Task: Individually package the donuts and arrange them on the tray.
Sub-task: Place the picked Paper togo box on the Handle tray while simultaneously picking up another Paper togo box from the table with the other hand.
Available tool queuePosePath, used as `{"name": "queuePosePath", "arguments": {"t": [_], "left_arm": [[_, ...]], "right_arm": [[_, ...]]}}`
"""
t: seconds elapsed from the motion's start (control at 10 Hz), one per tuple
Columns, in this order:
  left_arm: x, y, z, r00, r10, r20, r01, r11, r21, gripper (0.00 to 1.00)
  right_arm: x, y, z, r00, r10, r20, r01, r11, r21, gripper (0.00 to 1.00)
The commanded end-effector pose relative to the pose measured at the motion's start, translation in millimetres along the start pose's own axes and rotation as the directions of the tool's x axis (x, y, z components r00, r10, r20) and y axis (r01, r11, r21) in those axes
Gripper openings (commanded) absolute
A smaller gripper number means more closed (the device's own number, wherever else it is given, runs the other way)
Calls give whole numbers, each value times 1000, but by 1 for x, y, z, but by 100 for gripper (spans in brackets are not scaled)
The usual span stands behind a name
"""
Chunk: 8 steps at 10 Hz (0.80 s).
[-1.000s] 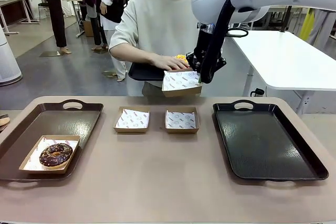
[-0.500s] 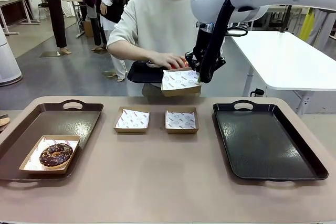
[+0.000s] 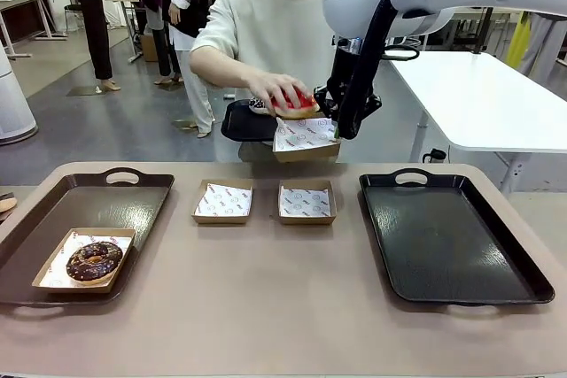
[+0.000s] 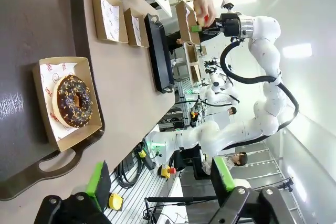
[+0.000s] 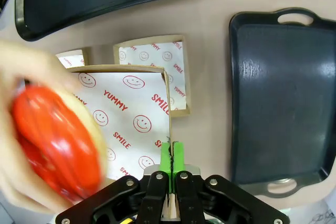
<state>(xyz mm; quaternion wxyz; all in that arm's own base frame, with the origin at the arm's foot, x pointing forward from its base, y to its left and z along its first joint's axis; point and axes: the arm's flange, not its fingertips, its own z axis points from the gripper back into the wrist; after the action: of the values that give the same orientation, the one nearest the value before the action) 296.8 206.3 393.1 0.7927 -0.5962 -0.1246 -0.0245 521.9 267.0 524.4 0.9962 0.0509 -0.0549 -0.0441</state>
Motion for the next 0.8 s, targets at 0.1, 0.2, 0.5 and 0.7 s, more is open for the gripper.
{"name": "queuePosePath", "arguments": {"t": [0.1, 0.2, 0.5, 0.7], "left_arm": [[-1, -2, 0, 1000, 0, 9, 0, 1000, -16, 100], [-1, -2, 0, 1000, 0, 9, 0, 1000, -16, 100], [-1, -2, 0, 1000, 0, 9, 0, 1000, -16, 100], [-1, -2, 0, 1000, 0, 9, 0, 1000, -16, 100]], "right_arm": [[-2, -1, -1, 1000, -6, 8, 6, 1000, 13, 0], [-2, -1, -1, 1000, -6, 8, 6, 1000, 13, 0], [-2, -1, -1, 1000, -6, 8, 6, 1000, 13, 0], [-2, -1, -1, 1000, -6, 8, 6, 1000, 13, 0]]}}
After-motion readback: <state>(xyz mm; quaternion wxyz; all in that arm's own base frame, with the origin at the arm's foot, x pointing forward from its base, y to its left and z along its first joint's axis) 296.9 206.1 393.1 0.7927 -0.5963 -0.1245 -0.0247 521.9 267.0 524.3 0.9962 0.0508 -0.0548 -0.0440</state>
